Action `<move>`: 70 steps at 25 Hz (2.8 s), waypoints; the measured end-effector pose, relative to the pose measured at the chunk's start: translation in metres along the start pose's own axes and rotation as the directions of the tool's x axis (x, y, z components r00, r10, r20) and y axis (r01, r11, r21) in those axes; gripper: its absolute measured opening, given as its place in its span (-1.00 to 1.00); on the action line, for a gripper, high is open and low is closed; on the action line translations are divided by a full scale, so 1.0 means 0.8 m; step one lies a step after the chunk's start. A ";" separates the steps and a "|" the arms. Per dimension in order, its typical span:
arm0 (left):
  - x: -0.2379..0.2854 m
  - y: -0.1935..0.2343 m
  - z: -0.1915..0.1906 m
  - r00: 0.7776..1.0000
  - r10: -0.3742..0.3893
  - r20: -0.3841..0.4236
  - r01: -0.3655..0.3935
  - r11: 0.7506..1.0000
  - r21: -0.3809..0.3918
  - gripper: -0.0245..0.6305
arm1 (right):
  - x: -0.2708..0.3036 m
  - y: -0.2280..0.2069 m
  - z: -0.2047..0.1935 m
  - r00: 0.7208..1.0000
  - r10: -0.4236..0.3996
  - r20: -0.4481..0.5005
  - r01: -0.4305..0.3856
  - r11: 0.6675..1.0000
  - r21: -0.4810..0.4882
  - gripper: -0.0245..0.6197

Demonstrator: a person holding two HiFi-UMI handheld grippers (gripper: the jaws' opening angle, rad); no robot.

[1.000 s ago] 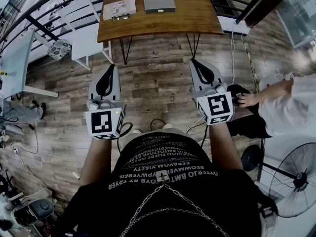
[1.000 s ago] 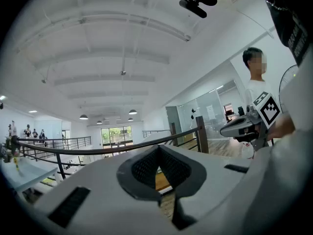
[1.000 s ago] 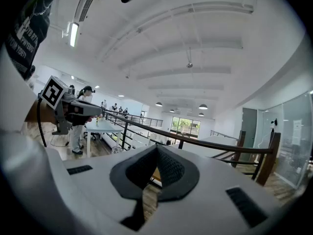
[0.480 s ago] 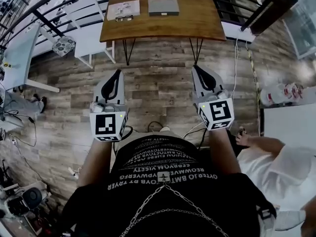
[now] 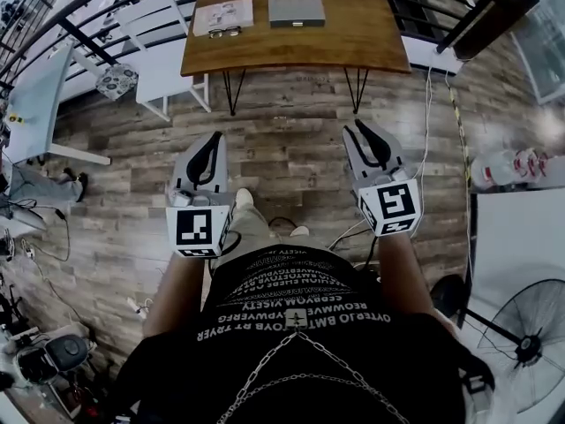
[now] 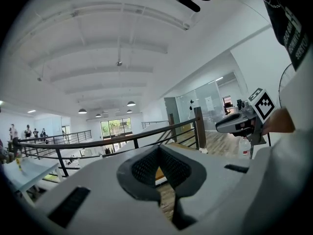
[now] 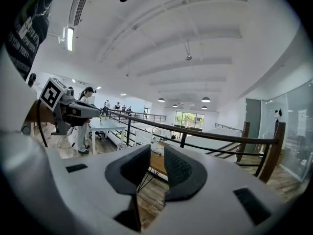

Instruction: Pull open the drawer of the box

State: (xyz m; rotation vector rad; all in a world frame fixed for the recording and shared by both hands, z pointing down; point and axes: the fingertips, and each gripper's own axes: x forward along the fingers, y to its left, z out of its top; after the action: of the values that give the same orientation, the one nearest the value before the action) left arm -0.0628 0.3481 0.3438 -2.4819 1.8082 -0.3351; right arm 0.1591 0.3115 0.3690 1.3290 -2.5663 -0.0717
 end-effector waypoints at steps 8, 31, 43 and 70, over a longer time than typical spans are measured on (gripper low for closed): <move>0.059 0.047 -0.028 0.998 -0.057 -0.032 0.057 0.998 -0.006 -0.91 | 0.066 -0.006 -0.015 0.997 -0.043 -0.064 0.044 0.999 0.029 -0.54; 0.223 0.178 -0.025 0.985 -0.171 0.004 0.171 0.985 -0.017 -0.91 | 0.243 -0.019 0.007 0.984 -0.116 -0.136 0.124 0.991 0.055 -0.48; 0.263 0.228 -0.039 0.968 -0.251 0.016 0.251 0.967 -0.038 -0.91 | 0.298 -0.006 0.031 0.971 -0.172 -0.164 0.181 0.983 0.041 -0.49; 0.345 0.240 -0.056 0.963 -0.265 -0.051 0.264 0.964 -0.025 -0.91 | 0.386 -0.064 0.004 0.971 -0.121 -0.205 0.144 0.985 0.098 -0.48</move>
State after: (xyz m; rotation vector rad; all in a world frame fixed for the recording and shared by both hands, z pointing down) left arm -0.1710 0.0303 0.3946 -2.7569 1.4999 -0.4024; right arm 0.0288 0.0316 0.4192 1.4672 -2.3438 0.1758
